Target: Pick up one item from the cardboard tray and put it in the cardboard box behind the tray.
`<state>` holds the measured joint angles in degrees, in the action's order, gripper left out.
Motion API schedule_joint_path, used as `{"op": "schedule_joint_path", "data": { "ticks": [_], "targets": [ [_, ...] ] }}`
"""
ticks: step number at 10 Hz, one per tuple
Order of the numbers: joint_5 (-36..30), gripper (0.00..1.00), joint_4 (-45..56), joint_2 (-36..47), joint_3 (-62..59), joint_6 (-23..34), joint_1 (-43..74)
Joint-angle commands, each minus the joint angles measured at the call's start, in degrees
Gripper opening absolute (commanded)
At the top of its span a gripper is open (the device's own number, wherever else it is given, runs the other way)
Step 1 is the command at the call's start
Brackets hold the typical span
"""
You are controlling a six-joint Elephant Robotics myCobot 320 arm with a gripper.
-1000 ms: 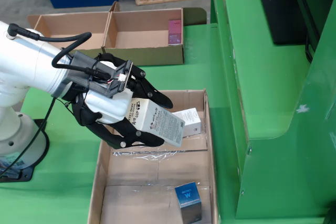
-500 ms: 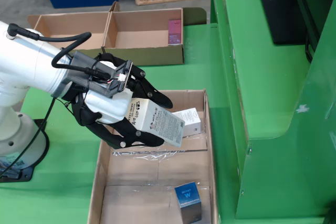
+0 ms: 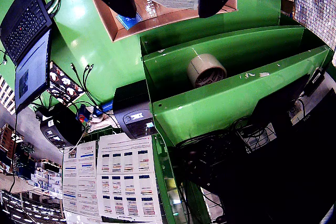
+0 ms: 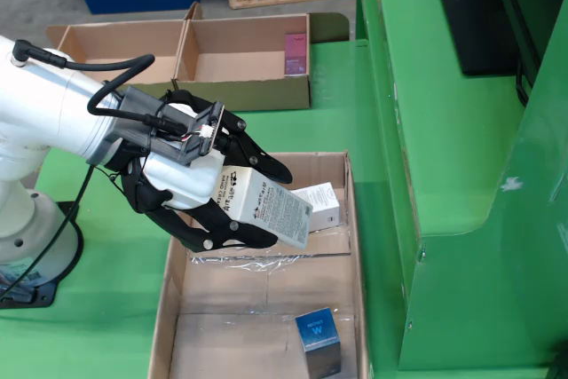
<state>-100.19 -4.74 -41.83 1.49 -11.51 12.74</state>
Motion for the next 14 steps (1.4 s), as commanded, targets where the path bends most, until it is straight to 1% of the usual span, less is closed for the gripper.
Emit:
{"op": "schedule_joint_path", "data": {
  "ticks": [1, 6, 7, 8, 9, 11, 12, 14],
  "targets": [
    [-0.4, 0.0, -0.7, 2.7, -1.5, -0.3, 0.4],
    [-0.4, 0.0, -0.7, 2.7, -1.5, -0.3, 0.4],
    [3.2, 0.0, -3.5, 2.0, -1.5, -1.9, -3.4],
    [3.2, 0.0, -3.5, 2.0, -1.5, -1.9, -3.4],
    [2.5, 0.0, -2.7, 2.4, -1.5, -2.4, -4.6],
    [-2.3, 0.0, 1.4, 3.7, -1.5, -4.0, -7.3],
    [-3.3, 0.0, 2.8, 4.2, -1.5, -4.4, -8.6],
    [-3.1, 0.0, 2.8, 4.4, -1.5, -5.2, -11.8]
  ]
}}
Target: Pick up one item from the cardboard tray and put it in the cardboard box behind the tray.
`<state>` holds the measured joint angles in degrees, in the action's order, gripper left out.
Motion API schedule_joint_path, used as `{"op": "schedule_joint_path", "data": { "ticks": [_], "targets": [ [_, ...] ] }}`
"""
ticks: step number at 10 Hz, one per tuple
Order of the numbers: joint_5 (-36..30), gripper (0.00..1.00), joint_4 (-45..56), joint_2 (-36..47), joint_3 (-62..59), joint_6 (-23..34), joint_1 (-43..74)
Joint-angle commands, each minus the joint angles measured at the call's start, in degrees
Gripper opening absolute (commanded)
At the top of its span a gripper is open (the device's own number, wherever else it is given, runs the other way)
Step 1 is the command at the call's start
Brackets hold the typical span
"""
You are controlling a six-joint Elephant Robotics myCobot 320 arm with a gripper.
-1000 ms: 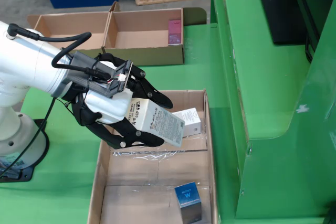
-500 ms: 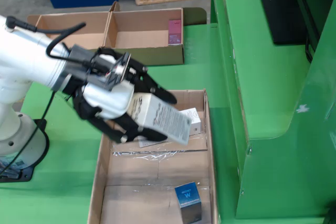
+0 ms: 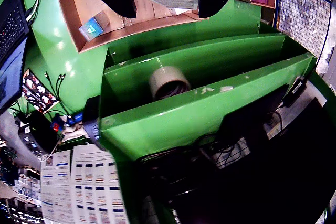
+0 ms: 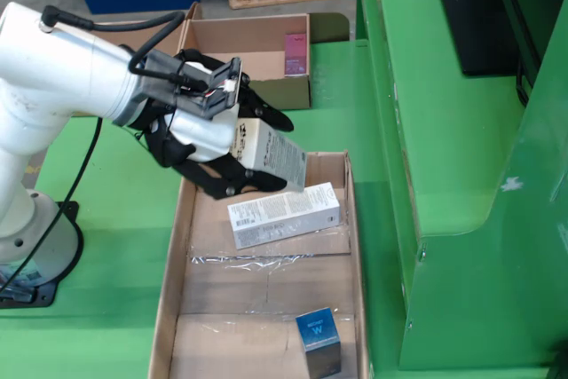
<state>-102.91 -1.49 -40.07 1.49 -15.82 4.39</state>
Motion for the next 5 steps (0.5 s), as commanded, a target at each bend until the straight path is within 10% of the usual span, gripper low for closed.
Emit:
{"op": "schedule_joint_path", "data": {
  "ticks": [1, 5],
  "targets": [
    [-1.4, 0.0, 1.1, 3.4, -1.5, -0.9, -5.2],
    [-0.4, 0.0, 2.1, 4.3, -1.5, 0.0, -10.2]
  ]
}}
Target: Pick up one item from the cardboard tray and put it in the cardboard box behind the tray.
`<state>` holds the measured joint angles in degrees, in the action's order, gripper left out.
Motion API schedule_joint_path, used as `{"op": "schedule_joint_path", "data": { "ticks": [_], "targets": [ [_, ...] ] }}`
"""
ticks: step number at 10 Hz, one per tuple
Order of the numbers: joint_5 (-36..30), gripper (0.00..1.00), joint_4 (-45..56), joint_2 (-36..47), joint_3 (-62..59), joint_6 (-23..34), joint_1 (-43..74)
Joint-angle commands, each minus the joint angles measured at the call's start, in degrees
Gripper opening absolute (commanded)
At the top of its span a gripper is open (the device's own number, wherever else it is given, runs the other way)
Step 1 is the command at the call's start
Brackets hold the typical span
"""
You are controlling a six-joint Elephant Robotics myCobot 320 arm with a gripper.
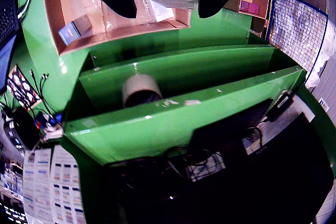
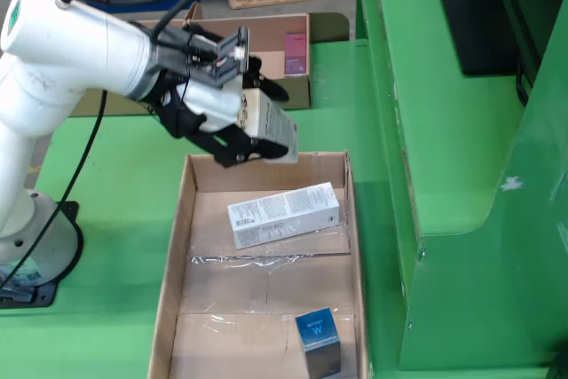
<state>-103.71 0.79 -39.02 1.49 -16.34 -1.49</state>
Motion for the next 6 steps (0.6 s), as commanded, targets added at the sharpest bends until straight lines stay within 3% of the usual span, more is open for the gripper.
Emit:
{"op": "schedule_joint_path", "data": {
  "ticks": [1, 6],
  "targets": [
    [0.4, 0.0, -0.2, 3.3, -1.5, 0.5, -4.4],
    [-0.7, 0.0, 1.8, 5.2, -1.5, 2.0, -8.8]
  ]
}}
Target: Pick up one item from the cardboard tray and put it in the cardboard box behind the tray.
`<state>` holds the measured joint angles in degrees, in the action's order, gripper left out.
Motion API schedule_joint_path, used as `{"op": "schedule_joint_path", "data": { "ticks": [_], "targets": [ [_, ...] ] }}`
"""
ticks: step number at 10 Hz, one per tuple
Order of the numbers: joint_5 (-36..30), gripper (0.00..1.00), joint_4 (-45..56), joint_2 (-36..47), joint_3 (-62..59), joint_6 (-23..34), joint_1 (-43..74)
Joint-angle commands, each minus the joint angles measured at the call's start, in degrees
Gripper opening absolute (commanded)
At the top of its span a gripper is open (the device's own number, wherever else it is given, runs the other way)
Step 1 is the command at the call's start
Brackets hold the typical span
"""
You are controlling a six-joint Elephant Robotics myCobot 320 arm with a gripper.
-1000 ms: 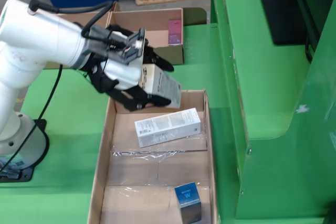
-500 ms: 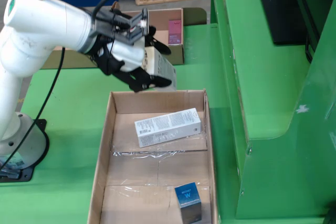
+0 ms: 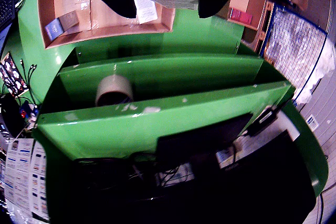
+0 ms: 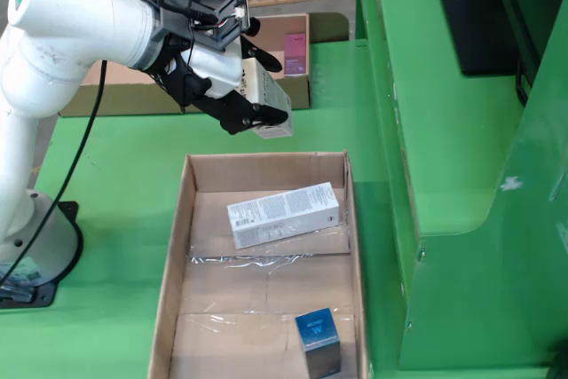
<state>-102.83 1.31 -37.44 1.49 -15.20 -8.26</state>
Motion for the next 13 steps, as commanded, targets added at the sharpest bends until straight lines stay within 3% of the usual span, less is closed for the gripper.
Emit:
{"op": "schedule_joint_path", "data": {
  "ticks": [1, 13],
  "targets": [
    [-2.1, 0.0, 2.1, 4.2, -1.5, 1.2, -3.0],
    [-6.3, 0.0, 13.1, 8.5, -1.5, 5.7, -10.4]
  ]
}}
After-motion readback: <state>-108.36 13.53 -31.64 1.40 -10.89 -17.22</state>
